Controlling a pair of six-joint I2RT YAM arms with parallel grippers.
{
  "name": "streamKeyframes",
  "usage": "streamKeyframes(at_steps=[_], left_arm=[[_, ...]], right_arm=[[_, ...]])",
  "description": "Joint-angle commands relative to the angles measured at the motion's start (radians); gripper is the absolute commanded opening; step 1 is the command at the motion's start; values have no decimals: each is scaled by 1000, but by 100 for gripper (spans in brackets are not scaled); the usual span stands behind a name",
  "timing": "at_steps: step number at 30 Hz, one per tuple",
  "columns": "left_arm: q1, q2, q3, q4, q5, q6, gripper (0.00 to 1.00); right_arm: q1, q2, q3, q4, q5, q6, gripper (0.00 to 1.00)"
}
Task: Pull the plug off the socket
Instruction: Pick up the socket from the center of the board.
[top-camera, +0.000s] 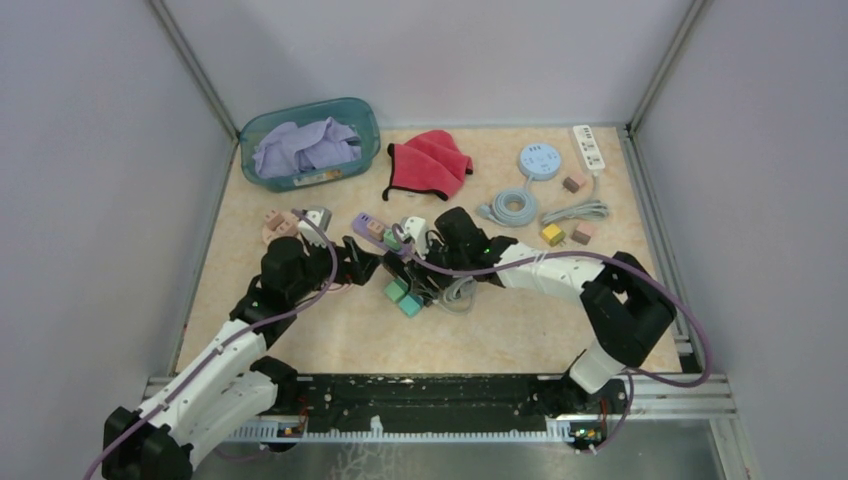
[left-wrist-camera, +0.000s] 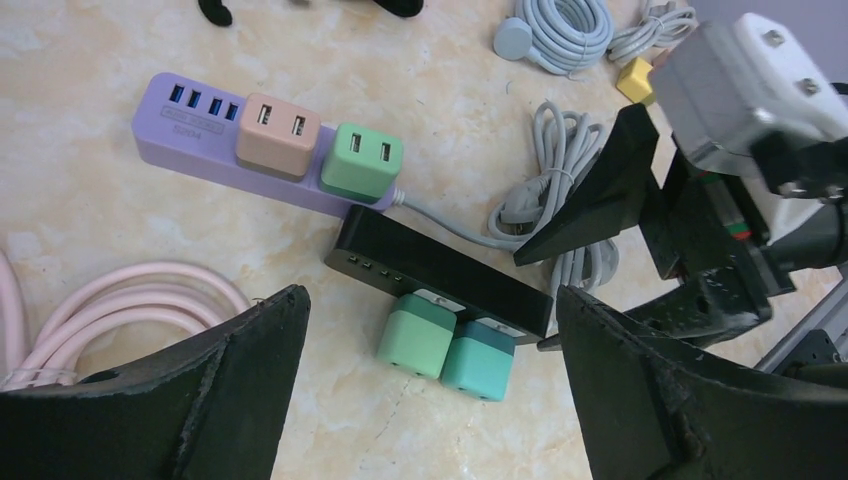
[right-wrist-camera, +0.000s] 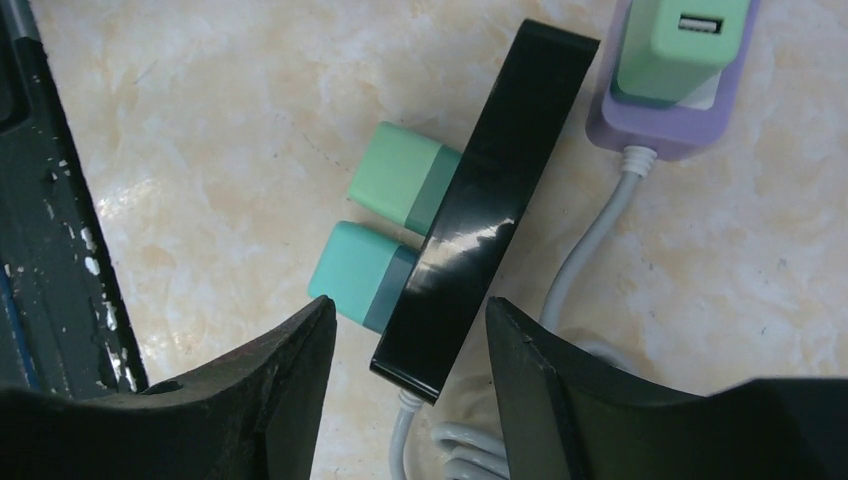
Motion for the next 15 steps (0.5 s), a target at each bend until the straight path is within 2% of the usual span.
streamKeyframes(at_steps=[1, 9, 15], left_arm=[[5, -30, -22, 26, -21, -18, 98], [5, -47, -38, 28, -21, -26, 98], [4, -48, -46, 40, -12, -31, 98]], right_arm=[[20, 21, 3, 49, 88, 58, 56], [70, 63, 17, 14, 119, 58, 48], [84, 116, 35, -11, 189, 59, 48]])
